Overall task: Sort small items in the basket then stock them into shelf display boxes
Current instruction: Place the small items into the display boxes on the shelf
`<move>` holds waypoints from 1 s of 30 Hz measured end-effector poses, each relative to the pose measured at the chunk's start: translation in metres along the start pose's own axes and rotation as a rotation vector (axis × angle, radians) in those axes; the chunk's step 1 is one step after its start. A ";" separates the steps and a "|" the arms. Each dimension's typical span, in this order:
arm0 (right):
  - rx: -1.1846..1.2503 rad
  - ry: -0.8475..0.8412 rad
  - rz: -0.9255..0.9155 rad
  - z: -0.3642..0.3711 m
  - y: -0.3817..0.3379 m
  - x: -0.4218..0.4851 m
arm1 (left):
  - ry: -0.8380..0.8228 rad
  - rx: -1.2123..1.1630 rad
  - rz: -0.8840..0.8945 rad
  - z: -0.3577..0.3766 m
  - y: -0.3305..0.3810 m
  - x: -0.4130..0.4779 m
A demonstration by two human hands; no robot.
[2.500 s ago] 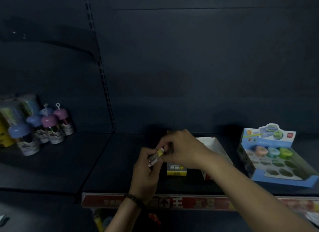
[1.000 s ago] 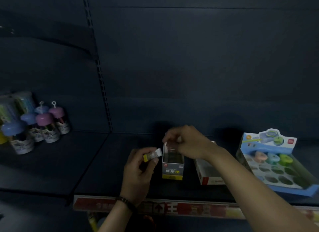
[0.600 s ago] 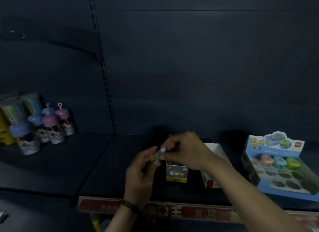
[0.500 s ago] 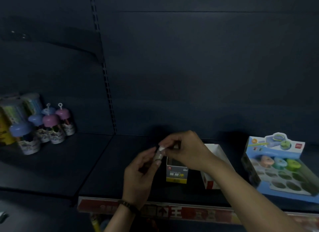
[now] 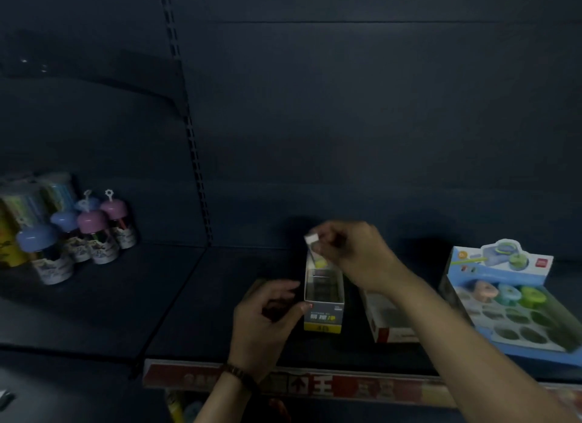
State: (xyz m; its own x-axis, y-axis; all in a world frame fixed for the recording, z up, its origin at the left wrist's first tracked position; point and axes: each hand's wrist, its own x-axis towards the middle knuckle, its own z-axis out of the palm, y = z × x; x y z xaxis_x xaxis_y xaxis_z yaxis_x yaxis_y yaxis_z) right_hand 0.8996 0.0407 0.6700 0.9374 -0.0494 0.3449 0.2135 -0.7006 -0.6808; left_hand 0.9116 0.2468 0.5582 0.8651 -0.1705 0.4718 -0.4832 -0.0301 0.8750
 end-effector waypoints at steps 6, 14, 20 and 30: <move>-0.528 -0.294 0.084 -0.003 -0.007 0.013 | -0.104 0.047 0.058 0.000 -0.001 0.003; -0.698 -0.420 0.009 0.025 0.001 0.018 | -0.128 0.062 0.071 0.001 0.003 0.002; -0.748 -0.455 0.047 0.027 0.001 0.023 | -0.132 0.121 0.073 -0.001 0.001 0.001; -0.529 -0.330 0.066 0.005 -0.009 0.003 | -0.093 0.162 0.058 -0.001 0.002 -0.003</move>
State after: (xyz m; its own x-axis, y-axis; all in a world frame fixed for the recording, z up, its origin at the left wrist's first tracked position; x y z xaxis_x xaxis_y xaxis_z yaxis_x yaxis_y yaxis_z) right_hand 0.9021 0.0506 0.6745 0.9976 0.0586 0.0377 0.0663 -0.9652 -0.2528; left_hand 0.9077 0.2482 0.5585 0.8227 -0.2670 0.5019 -0.5534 -0.1742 0.8145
